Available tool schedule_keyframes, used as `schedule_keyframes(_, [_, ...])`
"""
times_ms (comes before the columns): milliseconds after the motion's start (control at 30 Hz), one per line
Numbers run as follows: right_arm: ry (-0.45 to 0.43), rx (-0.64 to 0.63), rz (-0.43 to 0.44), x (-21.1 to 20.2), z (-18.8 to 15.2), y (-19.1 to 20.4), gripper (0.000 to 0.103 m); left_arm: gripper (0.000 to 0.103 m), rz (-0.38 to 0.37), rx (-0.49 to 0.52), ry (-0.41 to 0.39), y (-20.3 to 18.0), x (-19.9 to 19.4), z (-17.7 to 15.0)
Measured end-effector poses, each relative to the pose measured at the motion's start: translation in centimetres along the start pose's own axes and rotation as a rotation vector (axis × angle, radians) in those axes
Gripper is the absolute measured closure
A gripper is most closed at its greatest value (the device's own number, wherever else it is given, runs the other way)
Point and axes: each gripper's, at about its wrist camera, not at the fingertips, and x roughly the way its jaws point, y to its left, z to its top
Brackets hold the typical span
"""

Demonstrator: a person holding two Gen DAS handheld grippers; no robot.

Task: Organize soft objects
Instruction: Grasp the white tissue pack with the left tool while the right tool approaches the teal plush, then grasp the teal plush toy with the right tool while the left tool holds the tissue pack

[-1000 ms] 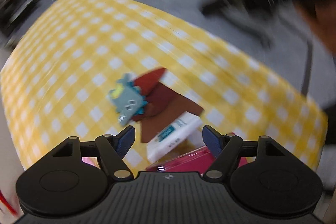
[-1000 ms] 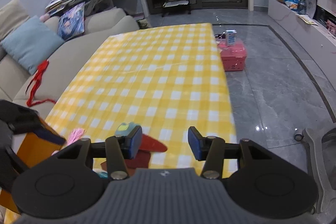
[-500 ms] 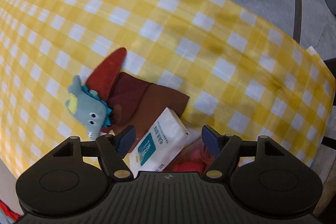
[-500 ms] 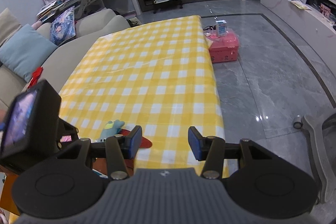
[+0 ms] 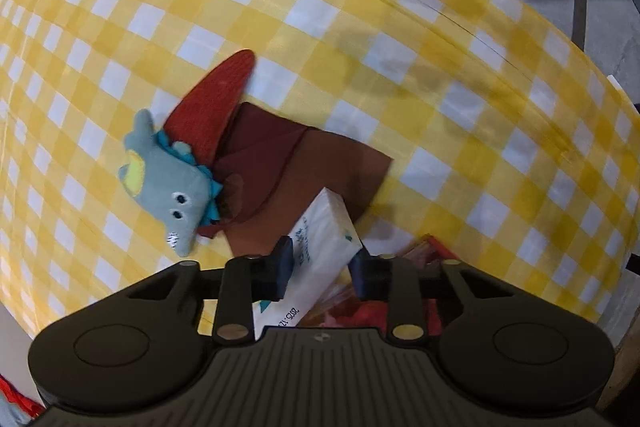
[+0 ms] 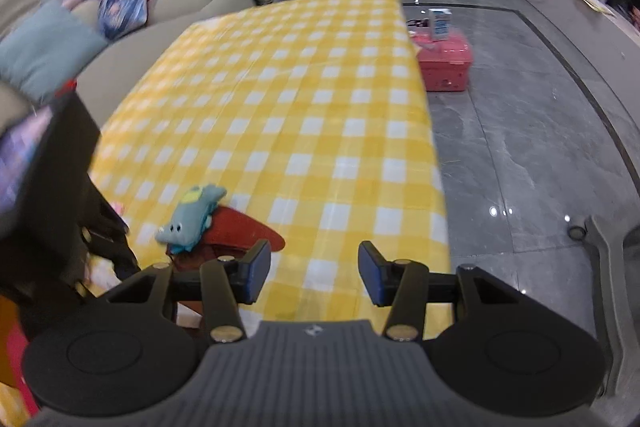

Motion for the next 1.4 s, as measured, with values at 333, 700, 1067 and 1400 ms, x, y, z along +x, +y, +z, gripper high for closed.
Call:
schedule_keyframes(333, [0.051,-0.075,0.041,4.9,-0.7,2.6,0.055,0.086,-0.041,-0.111,-0.078,4.1,-2.1,-2.4])
schedule_keyframes(700, [0.048,-0.408,0.095,8.7,0.1,6.0,0.054,0.089,-0.085,-0.295,-0.163,8.1,-3.0,-7.6])
schedule_keyframes(1067, [0.086,-0.562,0.24,12.3,2.2,9.9,0.021,0.089,-0.109,-0.385,-0.206,9.9,-2.9,-10.1])
schedule_keyframes(1400, [0.112,-0.636,0.193,15.1,2.0,12.8,0.017,0.086,-0.097,-0.416,-0.217,9.9,-2.9,-10.5])
